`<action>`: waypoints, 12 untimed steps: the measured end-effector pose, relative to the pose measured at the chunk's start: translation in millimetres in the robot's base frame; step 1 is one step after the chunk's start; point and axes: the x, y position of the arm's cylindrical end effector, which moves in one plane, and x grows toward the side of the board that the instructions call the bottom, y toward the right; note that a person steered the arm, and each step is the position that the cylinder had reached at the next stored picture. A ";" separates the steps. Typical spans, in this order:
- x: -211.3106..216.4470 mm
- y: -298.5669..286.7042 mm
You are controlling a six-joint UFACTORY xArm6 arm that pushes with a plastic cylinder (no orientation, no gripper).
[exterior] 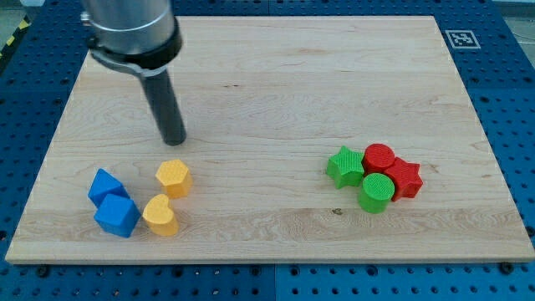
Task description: Push the yellow hexagon close to the top into the yellow heart
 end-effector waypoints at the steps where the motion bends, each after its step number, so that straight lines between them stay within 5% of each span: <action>1: 30.7 14.1; 2: 53.3 7.6; 4: 26.1 0.0; 7: 36.8 -183.5; 12: 64.6 -127.2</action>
